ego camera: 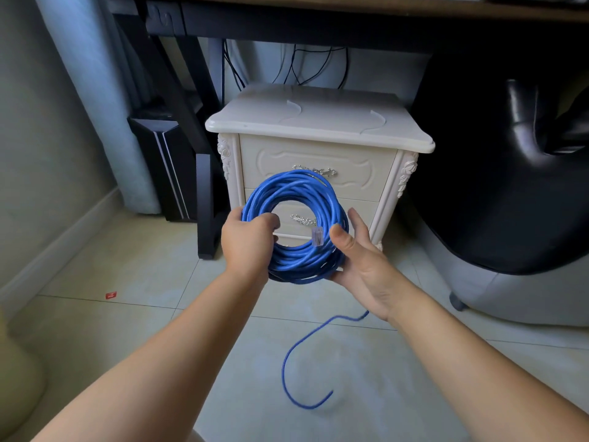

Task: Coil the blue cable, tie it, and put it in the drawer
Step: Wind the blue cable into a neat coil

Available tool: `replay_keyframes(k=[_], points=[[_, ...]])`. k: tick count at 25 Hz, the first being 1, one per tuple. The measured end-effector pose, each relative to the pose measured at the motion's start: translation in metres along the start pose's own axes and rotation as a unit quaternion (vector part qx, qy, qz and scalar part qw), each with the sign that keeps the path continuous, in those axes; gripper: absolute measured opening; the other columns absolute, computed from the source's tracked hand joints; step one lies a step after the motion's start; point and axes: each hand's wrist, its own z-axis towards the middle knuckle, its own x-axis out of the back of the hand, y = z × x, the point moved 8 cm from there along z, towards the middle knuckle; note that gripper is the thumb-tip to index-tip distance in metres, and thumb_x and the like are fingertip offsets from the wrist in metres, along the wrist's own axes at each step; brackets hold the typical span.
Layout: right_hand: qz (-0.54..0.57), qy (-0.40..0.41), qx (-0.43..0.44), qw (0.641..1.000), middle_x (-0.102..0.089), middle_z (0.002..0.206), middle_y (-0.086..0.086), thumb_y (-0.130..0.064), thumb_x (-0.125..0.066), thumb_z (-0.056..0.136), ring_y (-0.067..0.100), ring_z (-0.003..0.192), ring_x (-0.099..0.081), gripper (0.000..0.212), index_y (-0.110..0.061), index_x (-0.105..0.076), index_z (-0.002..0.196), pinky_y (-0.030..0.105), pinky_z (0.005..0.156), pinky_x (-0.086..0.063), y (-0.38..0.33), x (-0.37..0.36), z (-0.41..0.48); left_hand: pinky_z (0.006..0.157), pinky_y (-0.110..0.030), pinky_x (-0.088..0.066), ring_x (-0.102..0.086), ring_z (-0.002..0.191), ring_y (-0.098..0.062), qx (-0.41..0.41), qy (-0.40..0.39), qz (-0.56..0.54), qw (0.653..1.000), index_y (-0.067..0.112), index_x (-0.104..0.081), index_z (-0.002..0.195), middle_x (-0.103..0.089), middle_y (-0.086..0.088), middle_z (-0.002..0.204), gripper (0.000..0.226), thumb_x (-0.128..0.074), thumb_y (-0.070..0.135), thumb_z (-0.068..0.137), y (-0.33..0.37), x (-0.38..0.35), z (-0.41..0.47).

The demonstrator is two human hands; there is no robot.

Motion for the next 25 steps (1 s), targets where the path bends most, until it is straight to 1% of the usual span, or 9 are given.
replay_keyframes(k=[3,5,8,11,15,17,21,23,25], points=[[-0.027,0.014,0.014,0.999,-0.07,0.108,-0.025,-0.033,-0.094,0.058,0.008,0.112,-0.065,0.133,-0.047,0.0,0.152,0.051,0.106,-0.044,0.013,-0.007,0.004,0.058,-0.029,-0.043,-0.05,0.055,-0.019,0.015,0.021,-0.021,0.999,0.015,-0.056,0.085,-0.053,-0.004,0.071,0.015,-0.06,0.004,0.075,-0.003,-0.002,-0.008],[-0.043,0.059,0.031,0.997,-0.068,0.114,-0.024,-0.034,-0.092,0.051,0.013,0.117,-0.063,0.132,-0.048,-0.006,0.15,0.049,0.107,-0.044,0.014,-0.004,0.009,0.053,-0.024,-0.043,-0.053,0.055,-0.015,0.011,0.019,-0.022,1.0,0.016,-0.057,0.09,-0.057,-0.007,0.082,0.016,-0.061,0.006,0.078,-0.004,-0.005,-0.014],[-0.023,0.136,0.061,0.989,-0.07,0.11,-0.001,-0.021,-0.081,0.059,0.025,0.111,-0.067,0.078,-0.023,-0.051,0.13,0.047,0.102,-0.049,0.003,0.011,0.014,0.054,-0.024,-0.045,-0.055,0.057,-0.013,0.017,-0.025,-0.029,0.999,0.014,-0.055,0.096,-0.056,-0.004,0.077,0.017,-0.062,0.007,0.083,-0.005,-0.014,-0.025],[-0.006,0.169,0.035,0.985,-0.063,0.083,0.006,-0.004,-0.071,0.07,0.027,0.08,-0.064,0.031,-0.017,-0.06,0.096,0.041,0.08,-0.051,0.002,0.023,0.016,0.066,-0.032,-0.05,-0.06,0.065,-0.017,0.023,-0.088,-0.005,0.996,0.017,-0.055,0.095,-0.059,-0.002,0.071,0.02,-0.069,0.01,0.082,-0.005,-0.022,-0.026],[-0.028,0.184,0.04,0.982,-0.058,0.071,-0.002,-0.005,-0.066,0.058,0.023,0.073,-0.058,0.036,-0.018,-0.059,0.092,0.036,0.071,-0.046,-0.009,0.036,0.017,0.083,-0.037,-0.056,-0.072,0.085,-0.021,0.069,-0.225,0.032,0.971,0.017,-0.062,0.102,-0.069,-0.003,0.086,0.025,-0.076,0.019,0.081,-0.004,-0.031,-0.025],[-0.073,0.2,0.064,0.975,-0.061,0.072,-0.006,-0.006,-0.066,0.055,0.02,0.076,-0.059,0.039,-0.019,-0.061,0.091,0.035,0.07,-0.047,-0.019,0.043,0.015,0.083,-0.035,-0.056,-0.072,0.095,-0.017,0.068,-0.276,0.054,0.957,0.021,-0.059,0.121,-0.071,0.001,0.105,0.049,-0.08,0.025,0.077,0.001,-0.032,-0.022],[-0.254,0.167,0.101,0.947,-0.069,0.086,-0.008,-0.012,-0.073,0.052,0.013,0.081,-0.066,0.055,-0.025,-0.061,0.104,0.032,0.074,-0.051,-0.033,0.04,0.009,0.101,-0.029,-0.044,-0.051,0.127,-0.003,-0.065,-0.324,0.147,0.932,0.048,-0.031,0.145,-0.045,0.011,0.144,0.105,-0.09,0.035,0.06,0.022,-0.032,-0.013],[-0.348,0.116,0.12,0.923,-0.069,0.091,-0.009,-0.006,-0.075,0.062,0.013,0.08,-0.065,0.056,-0.028,-0.057,0.11,0.029,0.073,-0.051,-0.037,0.028,0.006,0.104,-0.019,-0.039,-0.041,0.127,0.01,-0.132,-0.363,0.239,0.891,0.049,-0.023,0.149,-0.034,0.016,0.148,0.112,-0.091,0.031,0.062,0.024,-0.037,-0.021],[-0.413,0.063,0.131,0.899,-0.068,0.093,-0.011,-0.006,-0.074,0.063,0.01,0.081,-0.065,0.058,-0.033,-0.056,0.111,0.027,0.073,-0.052,-0.04,0.016,0.004,0.106,-0.02,-0.04,-0.046,0.124,0.01,-0.161,-0.402,0.3,0.85,0.046,-0.019,0.151,-0.035,0.018,0.147,0.113,-0.09,0.025,0.066,0.017,-0.043,-0.027]])
